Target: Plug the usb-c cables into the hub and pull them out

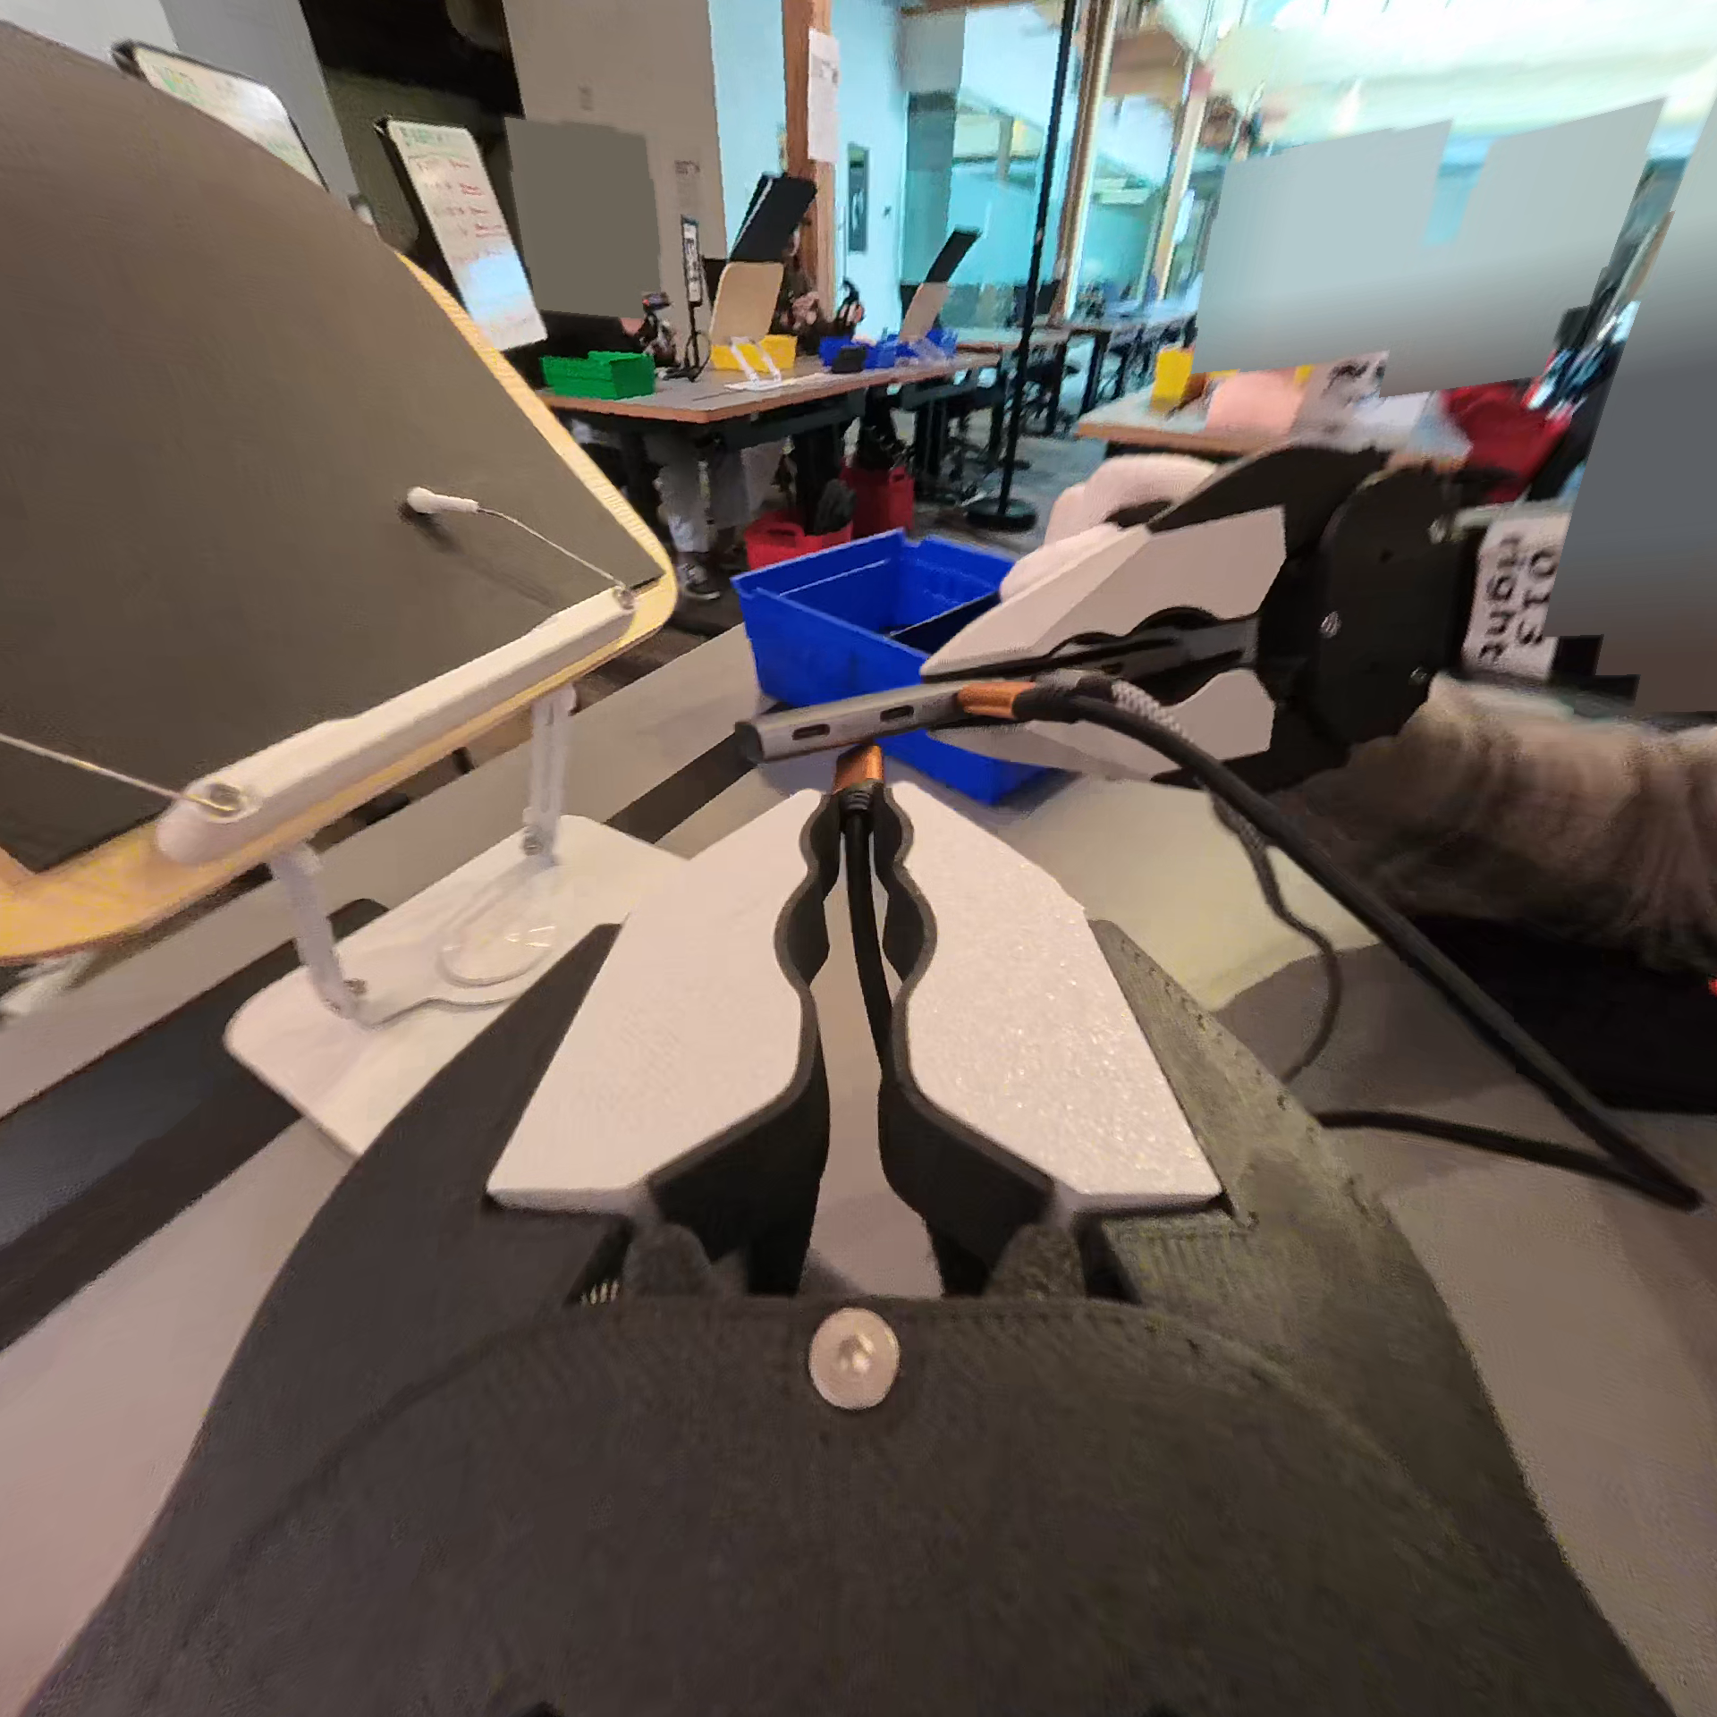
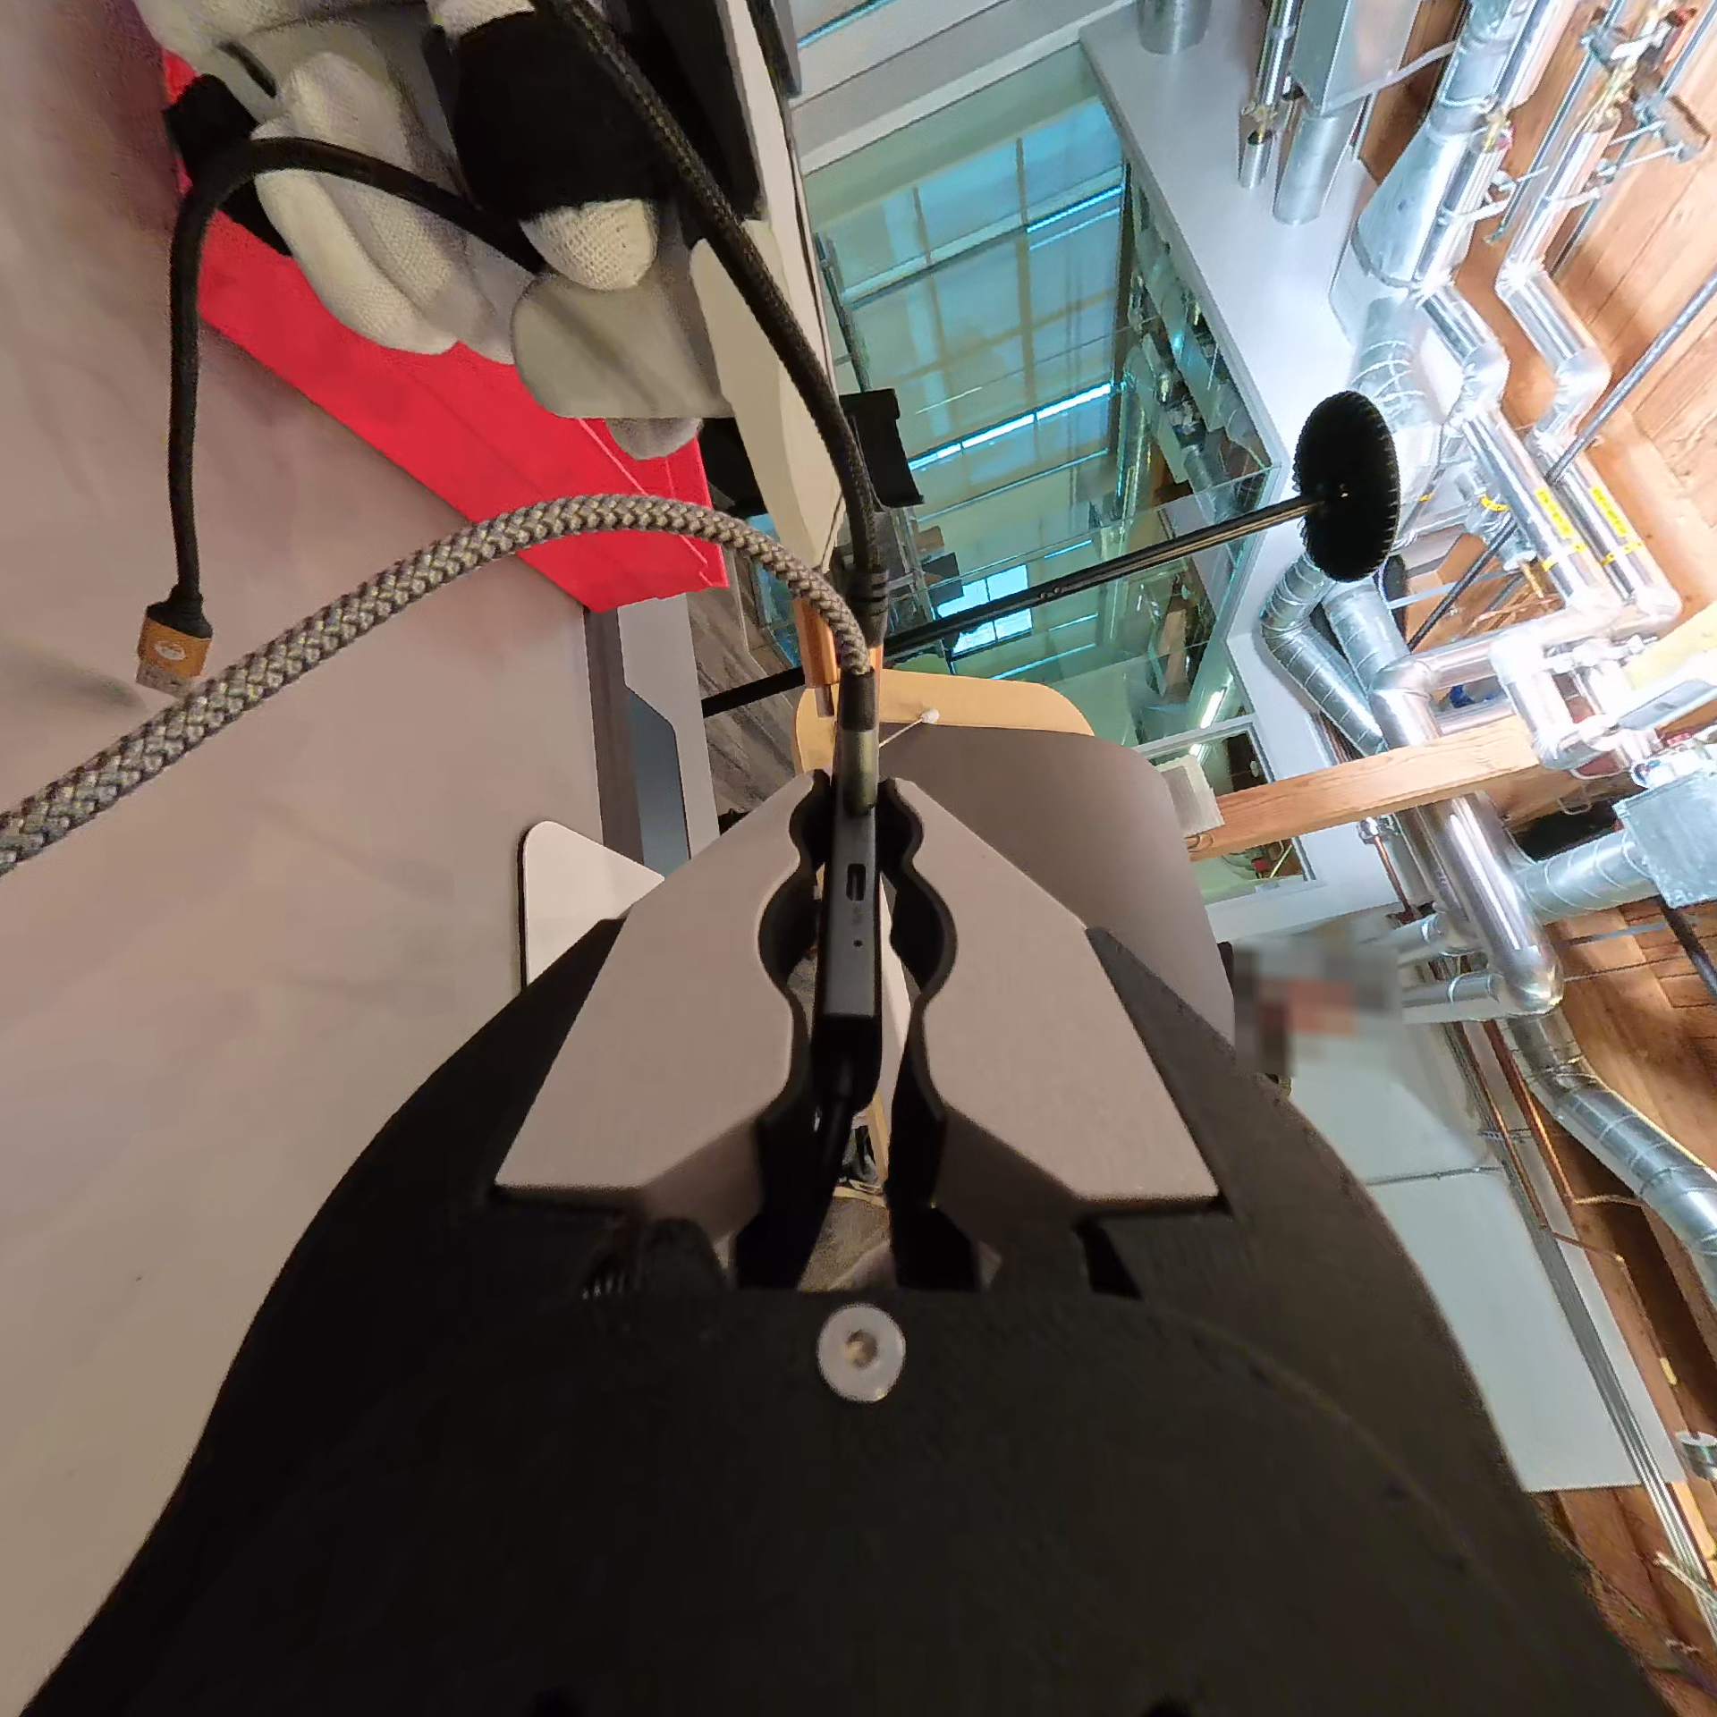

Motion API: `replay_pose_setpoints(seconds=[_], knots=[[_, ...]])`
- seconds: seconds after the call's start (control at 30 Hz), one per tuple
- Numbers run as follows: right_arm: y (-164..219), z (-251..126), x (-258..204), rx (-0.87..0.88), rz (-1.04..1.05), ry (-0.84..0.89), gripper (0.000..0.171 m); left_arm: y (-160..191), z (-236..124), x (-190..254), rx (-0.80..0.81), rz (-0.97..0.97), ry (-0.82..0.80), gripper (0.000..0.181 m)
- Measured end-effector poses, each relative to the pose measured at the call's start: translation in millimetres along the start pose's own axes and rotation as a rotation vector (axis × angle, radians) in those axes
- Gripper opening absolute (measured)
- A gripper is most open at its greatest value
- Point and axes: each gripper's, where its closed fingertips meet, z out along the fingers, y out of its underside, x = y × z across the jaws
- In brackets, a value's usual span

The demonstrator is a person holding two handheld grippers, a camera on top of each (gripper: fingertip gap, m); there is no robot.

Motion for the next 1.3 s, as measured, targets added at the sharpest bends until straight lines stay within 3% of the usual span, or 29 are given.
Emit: replay_pose_setpoints(seconds=[0.23,0.43,0.5,0.63,0.87,1.3], knots=[[2.7,-2.2,5.0,-0.011,0.008,-0.012,0.007,-8.9,-3.5,1.9,-0.040,0.079,-0.033,0.008],[17.5,-3.8,-10.8,-0.060,0.054,-0.175,0.007,-12.2,-8.8,-3.5,-0.099,0.226,-0.132,0.007],[18.9,-4.5,-26.5,-0.048,0.070,-0.267,0.007,-4.8,-7.6,-6.4,-0.163,0.309,-0.169,0.007],[14.5,-0.1,-51.8,0.014,0.113,-0.355,0.007,18.9,0.5,-2.9,-0.217,0.291,-0.140,0.007],[1.0,11.5,-55.9,0.099,0.146,-0.262,0.007,41.7,14.7,8.6,-0.218,0.258,-0.072,0.008],[-6.4,13.6,-39.5,0.111,0.089,-0.098,0.007,27.2,15.6,9.7,-0.105,0.282,-0.061,0.012]])
